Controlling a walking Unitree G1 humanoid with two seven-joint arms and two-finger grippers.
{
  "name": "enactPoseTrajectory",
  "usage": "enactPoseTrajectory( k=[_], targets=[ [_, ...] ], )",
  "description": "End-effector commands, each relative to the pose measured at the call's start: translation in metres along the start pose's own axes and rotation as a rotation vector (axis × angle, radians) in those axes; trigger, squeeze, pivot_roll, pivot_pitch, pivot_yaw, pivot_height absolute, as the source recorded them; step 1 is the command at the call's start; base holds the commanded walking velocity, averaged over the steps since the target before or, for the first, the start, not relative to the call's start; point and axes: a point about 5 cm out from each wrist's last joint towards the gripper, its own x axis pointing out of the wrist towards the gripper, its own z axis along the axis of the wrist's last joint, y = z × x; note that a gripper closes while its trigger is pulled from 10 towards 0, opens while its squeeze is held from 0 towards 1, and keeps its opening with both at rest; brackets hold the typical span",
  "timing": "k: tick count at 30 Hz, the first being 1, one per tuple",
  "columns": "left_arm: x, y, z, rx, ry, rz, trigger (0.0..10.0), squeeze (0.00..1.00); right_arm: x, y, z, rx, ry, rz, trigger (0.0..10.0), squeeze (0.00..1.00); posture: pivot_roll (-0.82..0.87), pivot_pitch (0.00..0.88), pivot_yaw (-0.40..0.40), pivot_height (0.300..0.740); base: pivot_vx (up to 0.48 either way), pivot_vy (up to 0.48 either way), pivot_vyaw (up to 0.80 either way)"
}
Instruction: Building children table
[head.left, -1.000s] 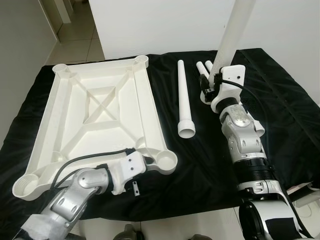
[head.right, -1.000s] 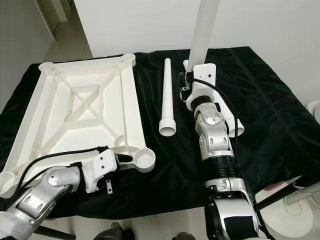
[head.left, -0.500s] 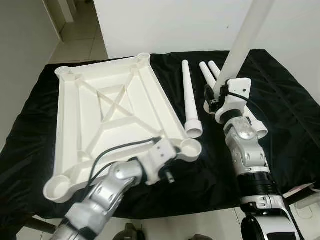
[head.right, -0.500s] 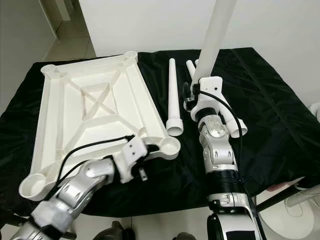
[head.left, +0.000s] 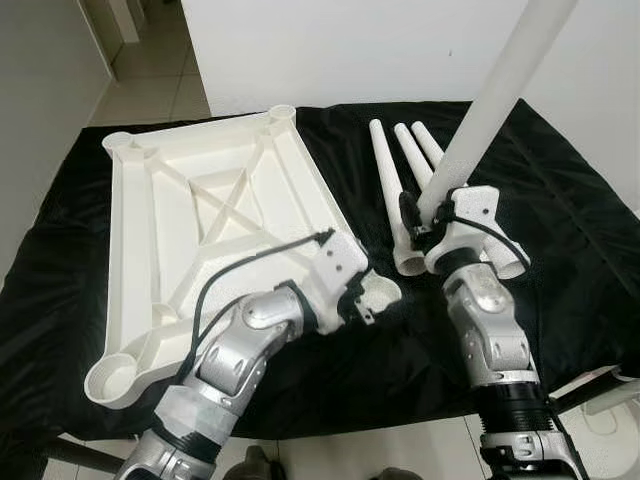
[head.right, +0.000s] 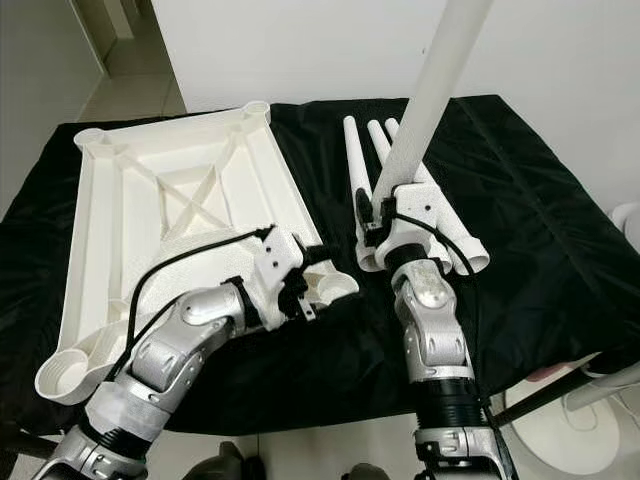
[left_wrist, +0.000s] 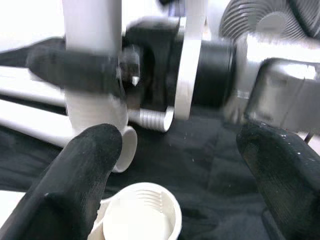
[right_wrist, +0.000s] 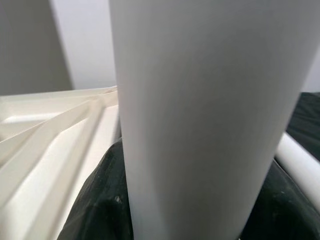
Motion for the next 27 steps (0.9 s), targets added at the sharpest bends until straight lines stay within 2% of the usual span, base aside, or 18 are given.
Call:
enactPoseTrajectory(
  k=[1, 6, 8, 9, 11, 13, 14, 19, 23, 27],
  targets=[
    [-0.008, 0.010, 0.000, 0.030, 0.024, 0.190, 10.0, 0.00, -0.003, 0.011, 0.004, 0.005, -0.032, 0.083, 10.0, 0.00, -0.09, 0.006, 0.030, 0.740, 0.000, 0.000, 0.00],
    [-0.013, 0.010, 0.004, 0.058, -0.002, 0.201, 10.0, 0.00, -0.009, 0.018, 0.004, 0.023, -0.032, 0.152, 10.0, 0.00, -0.09, 0.005, 0.028, 0.740, 0.000, 0.000, 0.00],
    [-0.028, 0.018, 0.006, 0.029, 0.002, 0.273, 10.0, 0.00, -0.021, 0.030, 0.000, 0.024, -0.039, 0.222, 10.0, 0.00, -0.09, 0.005, 0.024, 0.740, 0.000, 0.000, 0.00],
    [-0.028, 0.018, 0.006, 0.029, 0.002, 0.273, 10.0, 0.00, -0.021, 0.030, 0.000, 0.024, -0.039, 0.222, 10.0, 0.00, -0.09, 0.005, 0.024, 0.740, 0.000, 0.000, 0.00],
    [-0.040, 0.023, 0.009, 0.025, 0.002, 0.326, 10.0, 0.00, -0.030, 0.035, -0.002, 0.032, -0.038, 0.248, 10.0, 0.00, -0.08, 0.012, 0.020, 0.740, 0.000, 0.000, 0.00],
    [-0.044, 0.026, 0.010, 0.033, 0.004, 0.343, 10.0, 0.00, -0.032, 0.034, -0.002, 0.036, -0.034, 0.242, 10.0, 0.03, -0.08, 0.012, 0.020, 0.740, 0.000, 0.000, 0.00],
    [-0.049, 0.030, 0.011, 0.033, 0.019, 0.373, 10.0, 0.00, -0.034, 0.033, -0.003, 0.036, -0.030, 0.228, 10.0, 0.23, -0.08, 0.017, 0.019, 0.740, 0.000, 0.000, 0.00],
    [-0.063, 0.040, 0.014, 0.034, 0.047, 0.434, 10.0, 0.00, -0.040, 0.032, -0.004, 0.042, -0.012, 0.229, 10.0, 0.22, -0.08, 0.023, 0.020, 0.740, 0.000, 0.000, 0.00],
    [-0.073, 0.039, 0.017, 0.043, 0.029, 0.408, 10.0, 0.00, -0.045, 0.031, -0.010, 0.045, 0.015, 0.224, 10.0, 0.18, -0.08, 0.036, 0.022, 0.740, 0.000, 0.000, 0.00],
    [-0.076, 0.036, 0.016, 0.049, 0.035, 0.392, 10.0, 0.00, -0.045, 0.031, -0.011, 0.049, 0.018, 0.223, 10.0, 0.18, -0.08, 0.036, 0.022, 0.740, 0.000, 0.000, 0.00]
  ],
)
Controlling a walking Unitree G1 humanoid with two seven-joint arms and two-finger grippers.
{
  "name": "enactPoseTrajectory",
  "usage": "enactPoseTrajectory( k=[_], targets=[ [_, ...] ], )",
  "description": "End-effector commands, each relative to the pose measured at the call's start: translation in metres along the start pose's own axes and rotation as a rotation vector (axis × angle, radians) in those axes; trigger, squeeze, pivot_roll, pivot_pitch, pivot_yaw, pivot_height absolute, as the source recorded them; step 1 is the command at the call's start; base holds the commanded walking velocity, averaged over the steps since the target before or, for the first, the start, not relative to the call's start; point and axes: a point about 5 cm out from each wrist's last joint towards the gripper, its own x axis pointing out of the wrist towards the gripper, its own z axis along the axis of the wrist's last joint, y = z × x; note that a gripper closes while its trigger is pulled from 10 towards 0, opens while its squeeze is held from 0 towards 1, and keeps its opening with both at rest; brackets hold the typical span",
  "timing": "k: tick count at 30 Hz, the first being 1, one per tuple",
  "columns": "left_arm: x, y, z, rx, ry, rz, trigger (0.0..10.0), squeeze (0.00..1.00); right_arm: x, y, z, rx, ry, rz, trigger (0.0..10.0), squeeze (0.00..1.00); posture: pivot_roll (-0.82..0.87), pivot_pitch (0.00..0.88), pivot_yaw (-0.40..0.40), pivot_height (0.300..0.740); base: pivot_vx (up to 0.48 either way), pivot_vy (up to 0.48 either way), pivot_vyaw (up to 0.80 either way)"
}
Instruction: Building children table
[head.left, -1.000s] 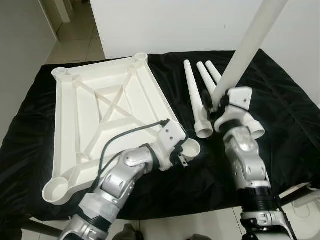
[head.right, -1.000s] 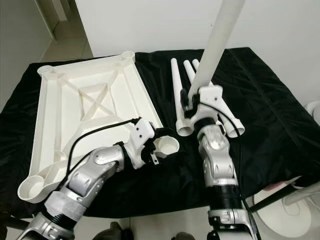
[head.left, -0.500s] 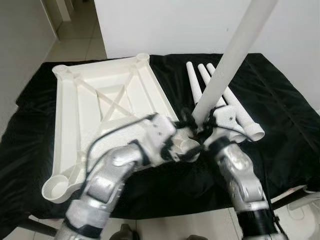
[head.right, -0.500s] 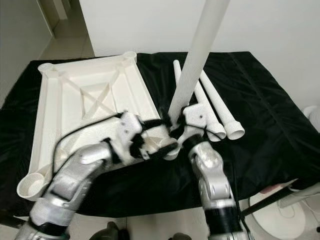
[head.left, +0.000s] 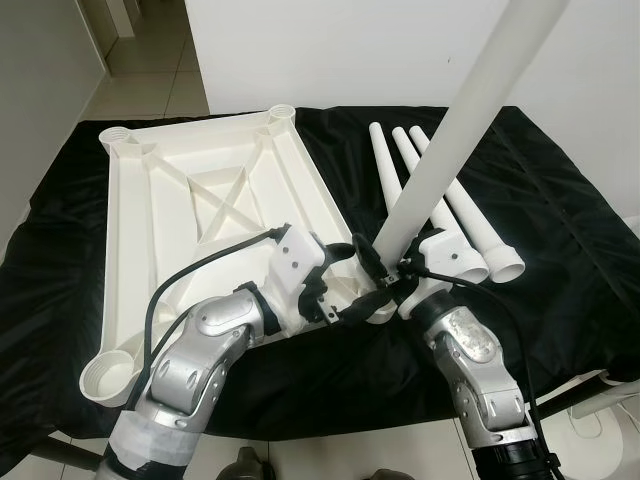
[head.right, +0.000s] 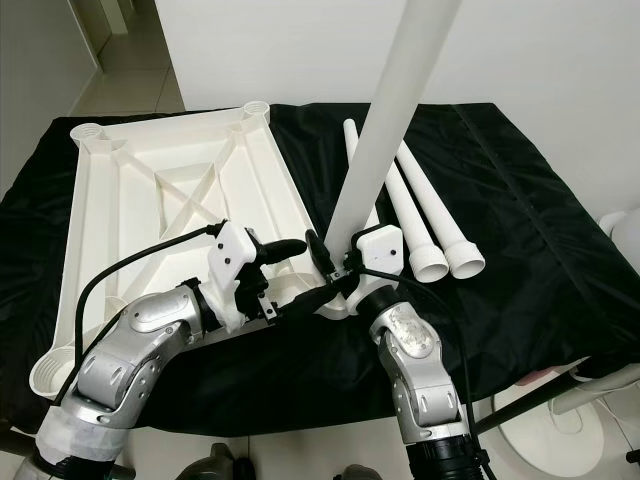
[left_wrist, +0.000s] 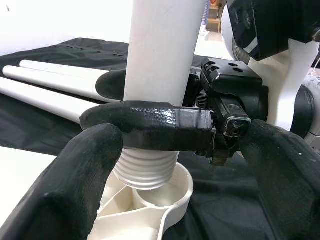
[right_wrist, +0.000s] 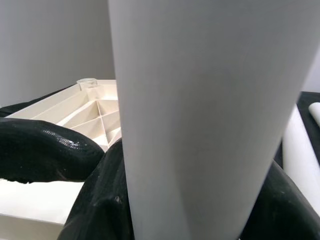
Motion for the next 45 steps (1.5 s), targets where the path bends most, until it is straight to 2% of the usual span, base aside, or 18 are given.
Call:
enactPoseTrajectory(
  k=[1, 5, 7, 9, 14, 18, 21, 26, 35, 41, 43, 45],
  targets=[
    [-0.031, 0.031, 0.008, 0.078, -0.017, 0.257, 10.0, 0.00, -0.011, -0.008, -0.005, 0.001, 0.032, -0.023, 10.0, 0.17, -0.08, 0.042, 0.021, 0.740, 0.000, 0.000, 0.00],
    [-0.036, 0.024, 0.006, 0.126, -0.002, 0.230, 10.0, 0.00, -0.011, -0.008, -0.004, 0.005, 0.029, -0.021, 10.0, 0.17, -0.08, 0.044, 0.020, 0.740, 0.000, 0.000, 0.00],
    [-0.037, 0.022, 0.003, 0.125, 0.010, 0.222, 10.0, 0.00, -0.010, -0.009, -0.003, 0.005, 0.027, -0.021, 10.0, 0.17, -0.08, 0.044, 0.020, 0.740, 0.000, 0.000, 0.00],
    [-0.040, 0.019, 0.000, 0.096, 0.021, 0.215, 10.0, 0.00, -0.010, -0.009, 0.000, 0.006, 0.019, -0.024, 10.0, 0.17, -0.08, 0.050, 0.018, 0.740, 0.000, 0.000, 0.00],
    [-0.041, 0.019, 0.004, 0.091, 0.008, 0.220, 10.0, 0.00, -0.011, -0.013, 0.003, 0.027, -0.002, -0.054, 10.0, 0.17, -0.08, 0.054, 0.018, 0.740, 0.000, 0.000, 0.00],
    [-0.040, 0.013, 0.012, 0.080, -0.023, 0.177, 10.0, 0.00, -0.010, -0.018, 0.007, 0.062, -0.032, -0.093, 10.0, 0.17, -0.08, 0.054, 0.020, 0.740, 0.000, 0.000, 0.00],
    [-0.041, 0.004, 0.012, 0.072, -0.021, 0.108, 10.0, 0.00, -0.009, -0.017, 0.009, 0.058, -0.036, -0.088, 10.0, 0.17, -0.08, 0.054, 0.020, 0.740, 0.000, 0.000, 0.00],
    [-0.043, -0.003, 0.010, 0.049, -0.012, 0.060, 10.0, 0.00, -0.010, -0.016, 0.008, 0.049, -0.030, -0.077, 10.0, 0.17, -0.08, 0.053, 0.023, 0.740, 0.000, 0.000, 0.00],
    [-0.042, -0.012, 0.004, 0.014, 0.014, 0.036, 10.0, 0.00, -0.009, -0.011, 0.001, 0.034, 0.002, -0.041, 10.0, 0.17, -0.07, 0.052, 0.019, 0.740, 0.000, 0.000, 0.00],
    [-0.043, -0.016, 0.002, 0.025, 0.029, 0.025, 10.0, 0.00, -0.008, -0.012, -0.001, 0.021, 0.020, -0.016, 10.0, 0.17, -0.07, 0.052, 0.012, 0.740, 0.000, 0.000, 0.00],
    [-0.042, -0.017, 0.002, 0.042, 0.037, 0.024, 10.0, 0.00, -0.008, -0.011, -0.003, 0.008, 0.028, -0.007, 10.0, 0.17, -0.07, 0.051, 0.010, 0.740, 0.000, 0.000, 0.00],
    [-0.042, -0.017, 0.000, 0.095, 0.066, 0.025, 10.0, 0.00, -0.008, -0.011, -0.005, -0.016, 0.044, 0.017, 10.0, 0.17, -0.06, 0.049, 0.009, 0.740, 0.000, 0.000, 0.00]
  ],
)
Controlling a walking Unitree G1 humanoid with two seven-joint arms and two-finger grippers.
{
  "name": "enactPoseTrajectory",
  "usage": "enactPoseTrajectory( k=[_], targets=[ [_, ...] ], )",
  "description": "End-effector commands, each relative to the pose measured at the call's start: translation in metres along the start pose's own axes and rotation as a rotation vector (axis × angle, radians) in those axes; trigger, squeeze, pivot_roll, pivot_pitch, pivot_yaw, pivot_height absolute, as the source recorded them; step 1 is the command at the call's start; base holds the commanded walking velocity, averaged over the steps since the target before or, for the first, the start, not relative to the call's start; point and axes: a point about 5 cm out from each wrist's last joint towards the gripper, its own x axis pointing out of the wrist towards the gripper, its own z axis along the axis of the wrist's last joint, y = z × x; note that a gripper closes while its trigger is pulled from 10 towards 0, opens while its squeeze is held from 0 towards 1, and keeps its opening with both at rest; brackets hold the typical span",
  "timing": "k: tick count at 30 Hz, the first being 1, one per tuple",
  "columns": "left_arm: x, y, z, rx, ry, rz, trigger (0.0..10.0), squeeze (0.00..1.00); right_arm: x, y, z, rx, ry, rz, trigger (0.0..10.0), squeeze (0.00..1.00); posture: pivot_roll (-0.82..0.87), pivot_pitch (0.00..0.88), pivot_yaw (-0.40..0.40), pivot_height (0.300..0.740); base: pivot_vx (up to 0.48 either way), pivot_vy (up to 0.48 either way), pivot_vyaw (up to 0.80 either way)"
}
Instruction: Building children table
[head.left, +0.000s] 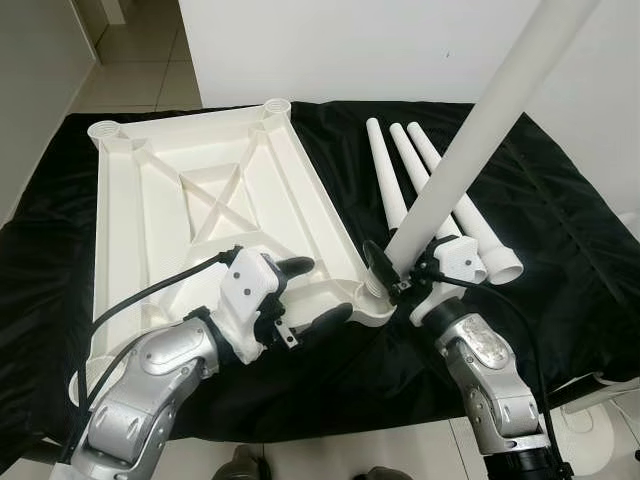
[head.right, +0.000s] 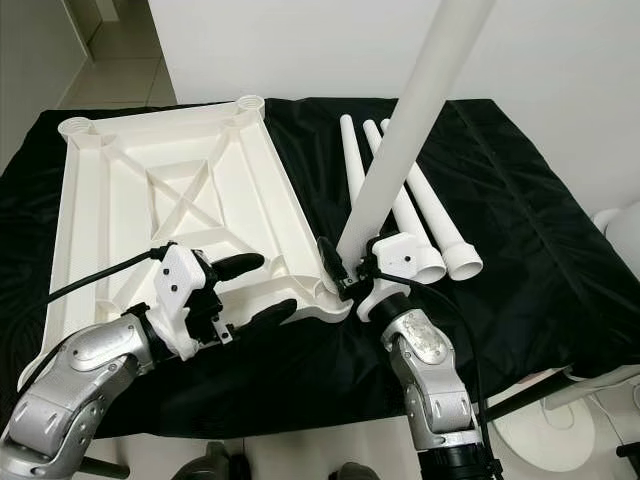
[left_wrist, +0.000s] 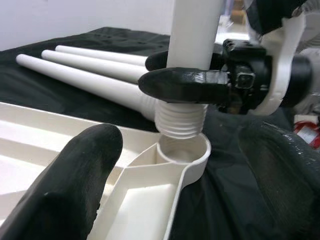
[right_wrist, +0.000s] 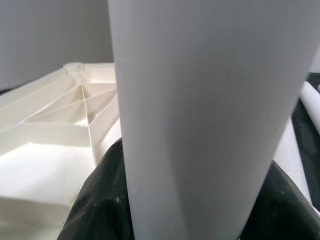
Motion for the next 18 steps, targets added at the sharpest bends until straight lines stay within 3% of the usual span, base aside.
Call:
enactPoseTrajectory(
  k=[1, 6, 9, 18],
  targets=[
    [0.000, -0.002, 0.000, 0.048, 0.016, -0.012, 10.0, 0.00, 0.002, 0.001, -0.001, -0.025, 0.006, 0.030, 10.0, 0.17, -0.06, 0.049, 0.007, 0.740, 0.000, 0.000, 0.00],
    [0.001, 0.000, -0.001, 0.051, 0.020, 0.008, 10.0, 0.00, -0.003, 0.000, -0.017, -0.035, 0.072, 0.045, 10.0, 0.18, -0.07, 0.047, 0.006, 0.740, 0.000, 0.000, 0.00],
    [0.003, 0.001, -0.001, 0.048, 0.017, 0.018, 10.0, 0.00, -0.009, 0.003, -0.031, -0.091, 0.131, 0.083, 10.0, 0.18, -0.07, 0.047, 0.006, 0.740, 0.000, 0.000, 0.00],
    [0.005, 0.003, 0.000, 0.063, 0.019, 0.028, 10.0, 0.00, 0.001, 0.006, -0.030, -0.205, 0.123, 0.169, 10.0, 0.18, -0.06, 0.045, 0.013, 0.740, 0.000, 0.000, 0.00]
  ],
)
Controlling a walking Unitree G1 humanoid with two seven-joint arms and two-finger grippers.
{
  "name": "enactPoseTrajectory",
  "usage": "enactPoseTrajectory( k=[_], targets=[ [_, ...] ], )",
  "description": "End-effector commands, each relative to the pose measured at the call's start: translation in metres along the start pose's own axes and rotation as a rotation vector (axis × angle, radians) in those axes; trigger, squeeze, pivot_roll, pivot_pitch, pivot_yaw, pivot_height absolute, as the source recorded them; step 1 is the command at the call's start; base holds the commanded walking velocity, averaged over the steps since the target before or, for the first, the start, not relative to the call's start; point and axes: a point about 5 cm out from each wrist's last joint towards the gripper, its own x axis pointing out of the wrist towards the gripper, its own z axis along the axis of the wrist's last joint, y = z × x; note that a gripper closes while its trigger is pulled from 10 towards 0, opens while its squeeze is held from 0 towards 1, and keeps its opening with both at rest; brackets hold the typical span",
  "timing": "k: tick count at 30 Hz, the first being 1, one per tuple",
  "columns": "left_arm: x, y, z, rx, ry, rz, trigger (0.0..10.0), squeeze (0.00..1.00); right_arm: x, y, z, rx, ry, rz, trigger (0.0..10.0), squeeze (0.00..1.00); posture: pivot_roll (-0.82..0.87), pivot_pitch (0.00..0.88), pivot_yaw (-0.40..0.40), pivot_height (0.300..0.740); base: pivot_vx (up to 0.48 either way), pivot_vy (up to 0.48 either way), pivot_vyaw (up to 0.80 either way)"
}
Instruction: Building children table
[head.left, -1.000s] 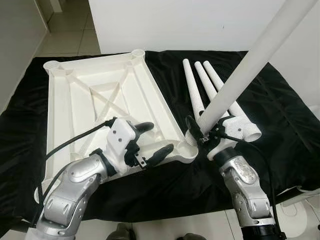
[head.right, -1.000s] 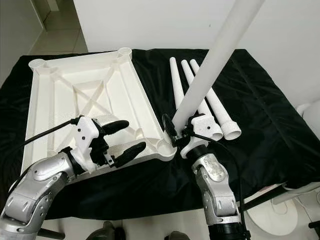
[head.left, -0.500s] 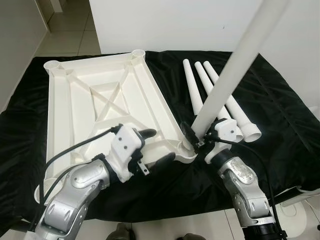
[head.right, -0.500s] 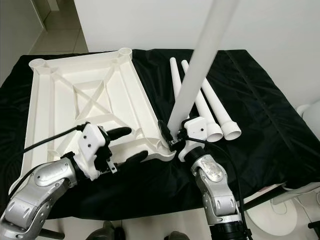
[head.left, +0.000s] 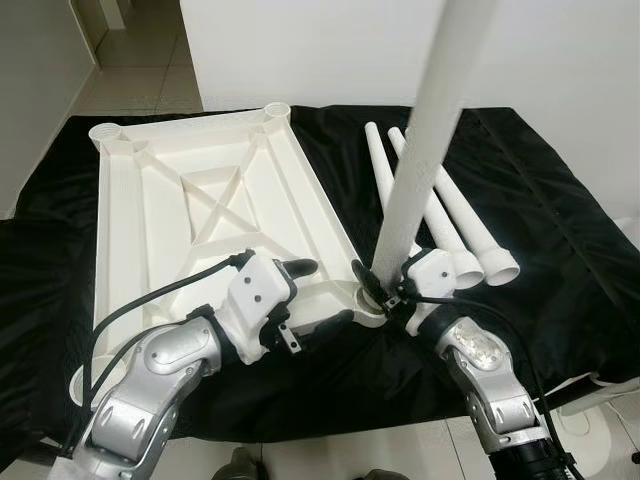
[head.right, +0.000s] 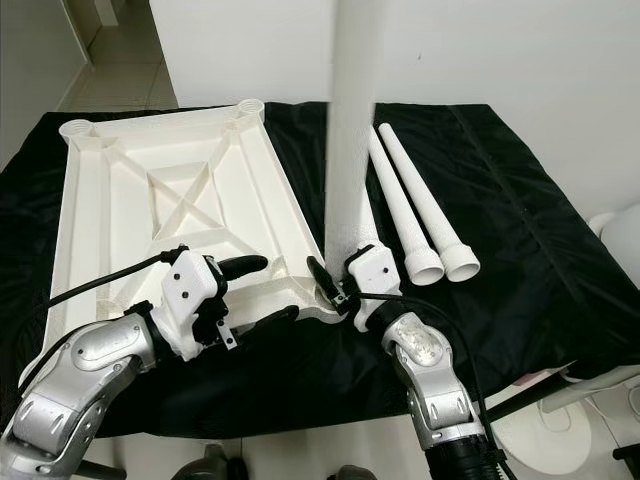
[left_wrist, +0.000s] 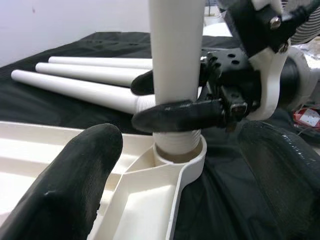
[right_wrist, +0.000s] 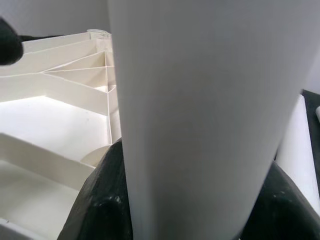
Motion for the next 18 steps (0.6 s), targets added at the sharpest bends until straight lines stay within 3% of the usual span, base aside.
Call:
enactPoseTrajectory(
  k=[1, 9, 10, 12, 13, 18],
  targets=[
    [0.001, 0.002, -0.003, 0.008, 0.015, 0.039, 10.0, 0.00, -0.002, 0.005, -0.015, -0.018, 0.076, 0.045, 10.0, 0.18, -0.06, 0.045, 0.013, 0.740, 0.000, 0.000, 0.00],
    [0.000, 0.003, -0.002, 0.013, 0.016, 0.054, 10.0, 0.00, -0.006, 0.010, -0.021, -0.047, 0.059, 0.080, 10.0, 0.16, -0.05, 0.046, 0.009, 0.740, 0.000, 0.000, 0.00],
    [0.000, 0.004, -0.002, 0.014, 0.014, 0.056, 10.0, 0.00, -0.006, 0.011, -0.021, -0.048, 0.049, 0.084, 10.0, 0.10, -0.05, 0.046, 0.009, 0.740, 0.000, 0.000, 0.00],
    [0.000, 0.004, -0.002, 0.015, 0.014, 0.057, 10.0, 0.00, -0.006, 0.012, -0.021, -0.049, 0.042, 0.088, 10.0, 0.10, -0.06, 0.044, 0.011, 0.740, 0.000, 0.000, 0.00],
    [0.001, 0.005, -0.001, 0.009, 0.009, 0.061, 10.0, 0.00, -0.006, 0.013, -0.021, -0.057, 0.040, 0.096, 10.0, 0.00, -0.06, 0.044, 0.011, 0.740, 0.000, 0.000, 0.00],
    [0.003, 0.006, 0.000, 0.007, 0.000, 0.060, 10.0, 0.00, -0.006, 0.017, -0.026, -0.057, 0.045, 0.110, 10.0, 0.00, -0.06, 0.042, 0.013, 0.740, 0.000, 0.000, 0.00]
  ],
)
